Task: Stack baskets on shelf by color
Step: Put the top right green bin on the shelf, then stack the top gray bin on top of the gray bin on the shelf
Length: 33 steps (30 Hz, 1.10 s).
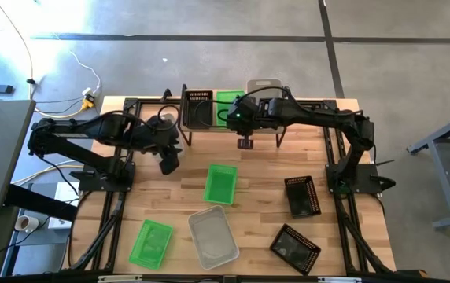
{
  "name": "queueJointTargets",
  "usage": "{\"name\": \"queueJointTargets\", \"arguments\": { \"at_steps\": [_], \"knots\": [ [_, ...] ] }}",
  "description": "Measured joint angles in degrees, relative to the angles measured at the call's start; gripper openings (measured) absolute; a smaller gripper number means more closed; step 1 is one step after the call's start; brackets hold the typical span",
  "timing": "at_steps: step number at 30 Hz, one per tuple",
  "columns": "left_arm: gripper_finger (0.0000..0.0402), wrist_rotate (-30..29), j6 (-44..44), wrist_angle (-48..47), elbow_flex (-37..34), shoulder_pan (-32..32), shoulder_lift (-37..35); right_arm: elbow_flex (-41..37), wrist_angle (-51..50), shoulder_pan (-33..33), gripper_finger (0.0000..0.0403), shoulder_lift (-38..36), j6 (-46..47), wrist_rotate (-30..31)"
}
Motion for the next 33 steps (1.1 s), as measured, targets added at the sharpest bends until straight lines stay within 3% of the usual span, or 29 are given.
{"name": "queueJointTargets", "arguments": {
  "at_steps": [5, 14, 18, 25, 33],
  "knots": [
    [0.0131, -2.2, -5.7, -2.1, 0.0, 2.2, 0.0, 1.1, -0.9, 0.1, 0.0084, 0.0, 1.4, -0.1],
    [0.0131, -5.9, -25.8, -17.4, 0.0, 7.4, 0.0, 7.4, -3.2, 2.7, 0.0084, -0.2, 1.3, -0.2],
    [0.0131, -7.3, -30.9, -21.0, 0.0, 9.0, 0.0, 10.2, -3.3, 3.1, 0.0084, -0.2, 1.0, -0.2],
    [0.0131, -8.5, -33.8, -22.7, -0.9, 14.2, -0.1, 13.5, -4.6, 3.0, 0.0084, -0.1, -0.3, -0.2],
    [0.0131, -5.1, -34.0, -20.2, -11.1, 25.2, -1.4, 14.3, -5.5, 3.0, 0.0084, -0.1, -3.1, -0.1]
  ]
}}
